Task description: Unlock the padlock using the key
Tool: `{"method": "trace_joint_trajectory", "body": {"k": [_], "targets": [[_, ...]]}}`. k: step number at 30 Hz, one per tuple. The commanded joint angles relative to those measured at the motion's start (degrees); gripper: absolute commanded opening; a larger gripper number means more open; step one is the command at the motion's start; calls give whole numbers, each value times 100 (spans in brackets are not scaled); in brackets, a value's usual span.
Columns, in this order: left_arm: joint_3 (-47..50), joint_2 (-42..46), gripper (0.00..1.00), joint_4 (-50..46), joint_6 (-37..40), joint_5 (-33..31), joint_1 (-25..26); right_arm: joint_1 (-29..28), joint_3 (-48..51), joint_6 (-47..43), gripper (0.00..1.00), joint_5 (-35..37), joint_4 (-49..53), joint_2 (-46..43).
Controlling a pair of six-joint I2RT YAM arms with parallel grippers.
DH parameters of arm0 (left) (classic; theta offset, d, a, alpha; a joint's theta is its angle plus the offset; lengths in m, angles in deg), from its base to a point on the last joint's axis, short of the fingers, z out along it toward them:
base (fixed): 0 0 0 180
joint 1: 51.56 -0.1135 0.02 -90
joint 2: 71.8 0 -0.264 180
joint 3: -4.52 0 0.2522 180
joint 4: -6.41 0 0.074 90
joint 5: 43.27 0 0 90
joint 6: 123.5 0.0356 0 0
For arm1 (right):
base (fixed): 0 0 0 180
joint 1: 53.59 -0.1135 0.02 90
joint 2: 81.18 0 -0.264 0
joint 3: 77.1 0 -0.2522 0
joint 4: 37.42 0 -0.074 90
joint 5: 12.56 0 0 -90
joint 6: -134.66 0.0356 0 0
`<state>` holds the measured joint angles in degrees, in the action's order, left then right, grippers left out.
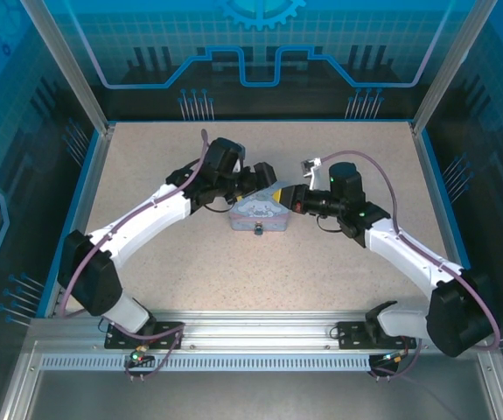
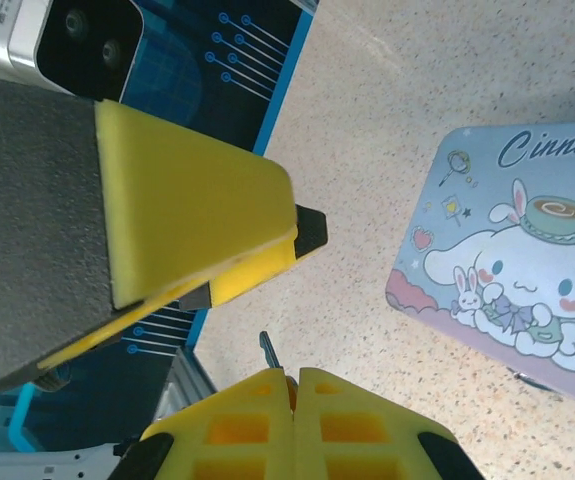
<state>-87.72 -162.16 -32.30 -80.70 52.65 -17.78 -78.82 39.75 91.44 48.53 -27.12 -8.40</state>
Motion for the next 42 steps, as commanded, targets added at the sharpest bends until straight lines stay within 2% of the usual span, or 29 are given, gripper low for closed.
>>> {"method": "trace_joint_trajectory", "body": {"k": [1, 10, 19, 22, 29, 35, 42], "targets": [[-267, -234, 90, -592, 385, 152, -88, -116, -356, -397, 0, 333, 402, 95], [-241, -518, 89, -671, 364, 536, -294, -131, -344, -263, 0, 661, 150, 306], [-60, -228, 92, -368, 79, 232, -653, -72, -133, -211, 0, 501, 53, 387], [451, 111, 93, 152, -18, 304, -658, 47, 195, 94, 0, 444, -187, 439], [2688, 1437, 95, 1998, -19, 567, -642, 132, 669, 809, 0, 492, -551, 544], [3762, 2228, 98, 2209, 481, 475, -495, 152, 1059, 1137, 0, 351, -943, 578], [4196, 1984, 99, 2709, 916, 288, -36, 133, 1393, 1464, 0, 629, -1403, 590]]}}
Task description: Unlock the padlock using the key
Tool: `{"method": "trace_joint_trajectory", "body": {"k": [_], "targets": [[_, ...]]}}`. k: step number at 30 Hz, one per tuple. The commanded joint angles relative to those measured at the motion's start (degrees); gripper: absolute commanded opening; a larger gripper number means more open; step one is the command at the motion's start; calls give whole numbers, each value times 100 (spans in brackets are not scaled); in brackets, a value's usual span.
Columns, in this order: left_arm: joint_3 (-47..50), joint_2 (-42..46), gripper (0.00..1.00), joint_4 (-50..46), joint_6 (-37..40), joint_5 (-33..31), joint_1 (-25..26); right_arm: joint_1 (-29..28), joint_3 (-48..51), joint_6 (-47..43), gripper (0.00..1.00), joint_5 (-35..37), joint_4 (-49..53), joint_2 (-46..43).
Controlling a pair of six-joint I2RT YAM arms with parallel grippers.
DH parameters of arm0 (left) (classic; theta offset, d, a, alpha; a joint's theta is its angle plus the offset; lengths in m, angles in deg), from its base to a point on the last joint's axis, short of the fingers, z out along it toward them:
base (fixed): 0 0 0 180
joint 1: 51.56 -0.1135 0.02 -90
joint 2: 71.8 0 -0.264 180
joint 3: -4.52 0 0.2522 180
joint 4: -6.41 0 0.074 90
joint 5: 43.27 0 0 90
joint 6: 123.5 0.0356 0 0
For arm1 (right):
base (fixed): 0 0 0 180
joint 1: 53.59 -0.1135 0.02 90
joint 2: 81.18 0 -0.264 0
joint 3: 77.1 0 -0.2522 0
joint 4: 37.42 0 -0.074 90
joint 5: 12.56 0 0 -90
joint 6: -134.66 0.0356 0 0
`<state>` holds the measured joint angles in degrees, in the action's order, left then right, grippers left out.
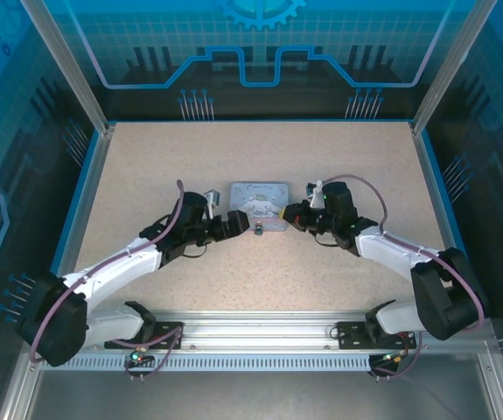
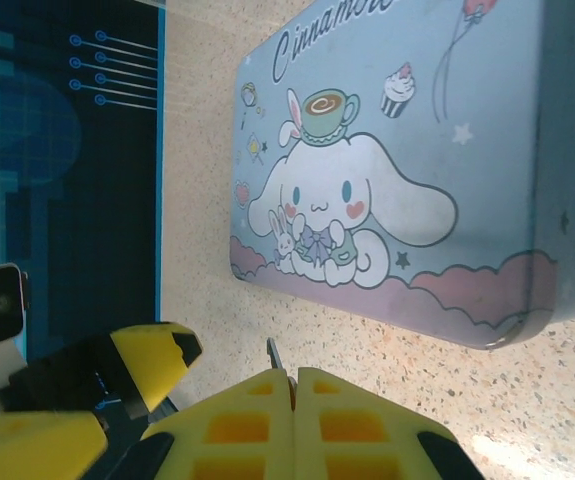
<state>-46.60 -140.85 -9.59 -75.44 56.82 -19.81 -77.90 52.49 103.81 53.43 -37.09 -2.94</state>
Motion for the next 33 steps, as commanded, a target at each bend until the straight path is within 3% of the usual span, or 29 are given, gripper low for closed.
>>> {"method": "trace_joint_trajectory", "body": {"k": [1, 10, 17, 24, 33], "targets": [[71, -286, 99, 493, 430, -176, 236, 28, 156, 245, 0, 196, -440, 40], [-230, -1602, 99, 1163, 703, -751, 737, 17, 167, 142, 0, 362, -432, 272], [-436, -2466, 99, 1985, 856, -1070, 756, 99, -173, 3, 0, 358, -441, 840], [-788, -2952, 99, 2214, 1131, -1323, 760, 339, -506, 32, 0, 37, -825, 1465], [-531, -2970, 99, 2823, 1301, -1413, 762, 470, -245, -117, 0, -14, -475, 535]]}}
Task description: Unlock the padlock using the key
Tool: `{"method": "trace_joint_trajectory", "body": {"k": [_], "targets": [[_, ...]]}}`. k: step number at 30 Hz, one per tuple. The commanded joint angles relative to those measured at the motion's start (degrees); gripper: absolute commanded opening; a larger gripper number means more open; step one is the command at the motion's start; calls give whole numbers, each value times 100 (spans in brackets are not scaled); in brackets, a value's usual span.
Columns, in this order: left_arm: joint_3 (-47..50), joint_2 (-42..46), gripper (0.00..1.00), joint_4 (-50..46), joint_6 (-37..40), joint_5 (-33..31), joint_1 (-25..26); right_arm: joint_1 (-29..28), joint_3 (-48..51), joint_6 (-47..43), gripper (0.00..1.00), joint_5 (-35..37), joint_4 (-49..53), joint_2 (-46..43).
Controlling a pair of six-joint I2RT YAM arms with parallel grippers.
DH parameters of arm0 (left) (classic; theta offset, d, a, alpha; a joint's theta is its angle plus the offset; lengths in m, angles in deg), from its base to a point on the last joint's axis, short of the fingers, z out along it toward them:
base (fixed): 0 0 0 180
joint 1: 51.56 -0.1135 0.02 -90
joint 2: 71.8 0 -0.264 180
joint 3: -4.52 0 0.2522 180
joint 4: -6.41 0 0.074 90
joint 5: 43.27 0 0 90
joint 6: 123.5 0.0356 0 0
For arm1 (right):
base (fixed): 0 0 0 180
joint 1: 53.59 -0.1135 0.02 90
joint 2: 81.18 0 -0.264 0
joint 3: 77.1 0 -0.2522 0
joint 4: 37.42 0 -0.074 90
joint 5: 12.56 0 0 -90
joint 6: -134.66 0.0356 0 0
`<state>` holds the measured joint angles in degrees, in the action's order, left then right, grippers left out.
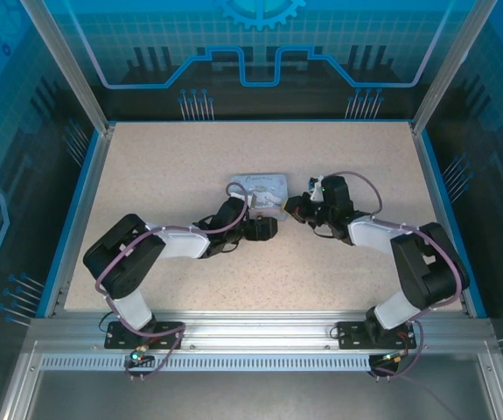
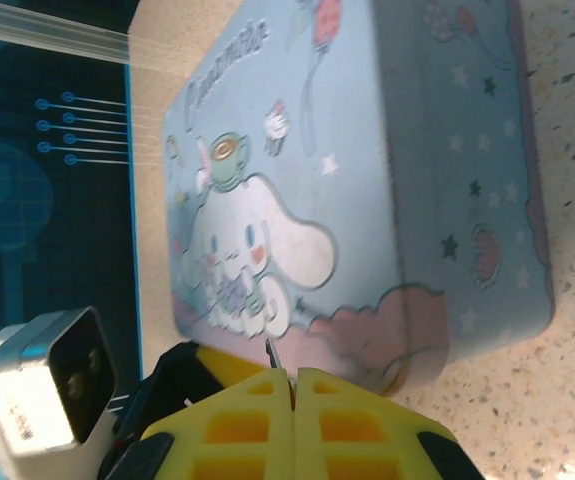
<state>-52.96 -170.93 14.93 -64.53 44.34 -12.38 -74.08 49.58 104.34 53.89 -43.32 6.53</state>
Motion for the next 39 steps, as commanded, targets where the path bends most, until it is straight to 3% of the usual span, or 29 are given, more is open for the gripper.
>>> {"method": "trace_joint_trajectory", "body": {"k": [1, 14, 21, 39], "targets": [[170, 39, 99, 417, 224, -193, 17, 117, 18, -208, 0, -20, 259, -505], [117, -443, 99, 507, 478, -440, 51, 327, -1301, -154, 0, -305, 194, 758], [-59, -771, 99, 805, 639, -633, 121, 328, -1530, -119, 0, -343, 155, 1162], [-849, -1186, 99, 996, 488, 443, 159, 329, -1600, -164, 0, -282, 209, 1546]]}}
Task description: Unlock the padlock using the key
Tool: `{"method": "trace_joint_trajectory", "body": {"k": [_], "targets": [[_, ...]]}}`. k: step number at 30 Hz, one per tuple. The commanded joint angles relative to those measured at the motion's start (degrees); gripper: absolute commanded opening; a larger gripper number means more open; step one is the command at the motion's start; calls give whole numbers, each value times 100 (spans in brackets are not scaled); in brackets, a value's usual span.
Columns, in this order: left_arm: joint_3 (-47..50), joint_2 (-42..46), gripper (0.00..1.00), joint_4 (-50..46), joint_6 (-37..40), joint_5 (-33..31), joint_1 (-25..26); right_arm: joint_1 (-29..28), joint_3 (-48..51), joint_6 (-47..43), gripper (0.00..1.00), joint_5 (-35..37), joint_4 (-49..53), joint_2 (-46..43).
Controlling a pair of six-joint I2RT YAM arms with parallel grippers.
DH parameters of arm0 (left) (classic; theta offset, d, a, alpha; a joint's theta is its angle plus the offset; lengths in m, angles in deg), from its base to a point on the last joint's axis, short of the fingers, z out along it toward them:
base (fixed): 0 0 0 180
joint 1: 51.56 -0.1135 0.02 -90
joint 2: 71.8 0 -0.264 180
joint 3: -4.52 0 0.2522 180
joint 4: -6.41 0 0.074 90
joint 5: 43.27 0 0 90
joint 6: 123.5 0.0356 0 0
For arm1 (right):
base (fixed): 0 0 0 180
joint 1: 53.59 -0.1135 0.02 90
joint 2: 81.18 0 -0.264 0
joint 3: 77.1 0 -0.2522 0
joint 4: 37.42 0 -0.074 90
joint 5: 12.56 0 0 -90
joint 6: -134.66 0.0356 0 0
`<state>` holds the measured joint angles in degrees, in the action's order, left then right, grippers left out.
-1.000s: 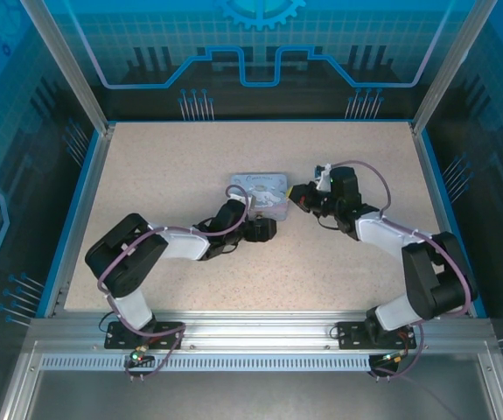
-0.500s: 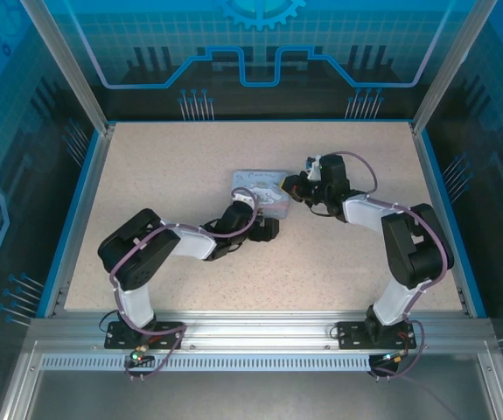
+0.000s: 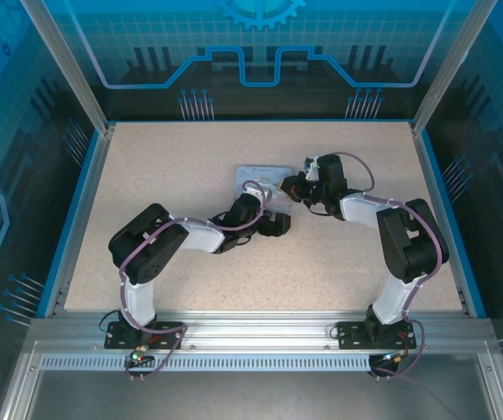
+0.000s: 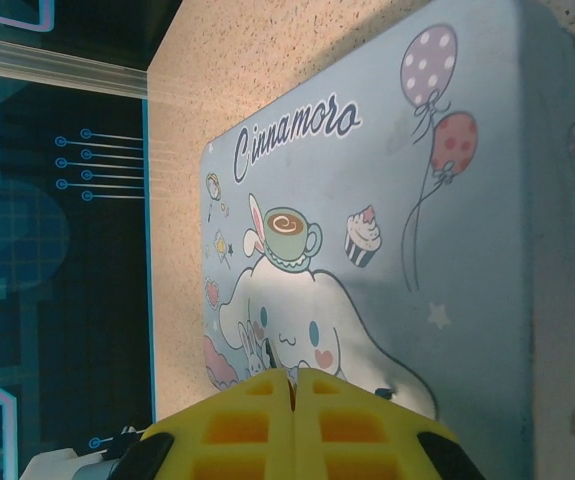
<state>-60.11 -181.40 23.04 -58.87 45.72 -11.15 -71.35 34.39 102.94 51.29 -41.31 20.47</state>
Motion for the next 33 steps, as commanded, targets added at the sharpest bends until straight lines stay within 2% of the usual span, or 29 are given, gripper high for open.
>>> {"method": "trace_joint_trajectory", "body": {"k": [1, 10, 17, 22, 33], "targets": [[-117, -164, 99, 260, -129, 336, 26, 53, -73, -18, 0, -11, -1, 152], [221, -373, 99, 1214, -1024, 535, -169, 58, -39, -19, 0, -56, -52, 248], [550, -410, 98, 1824, -1607, 262, -206, 53, -21, 43, 0, -65, -150, 331], [638, -574, 94, 2361, -1962, 320, -205, 46, -21, 84, 0, -65, -169, 332], [807, -364, 88, 2572, -2184, 87, -10, 36, 62, 111, 0, -109, -260, 375]]}}
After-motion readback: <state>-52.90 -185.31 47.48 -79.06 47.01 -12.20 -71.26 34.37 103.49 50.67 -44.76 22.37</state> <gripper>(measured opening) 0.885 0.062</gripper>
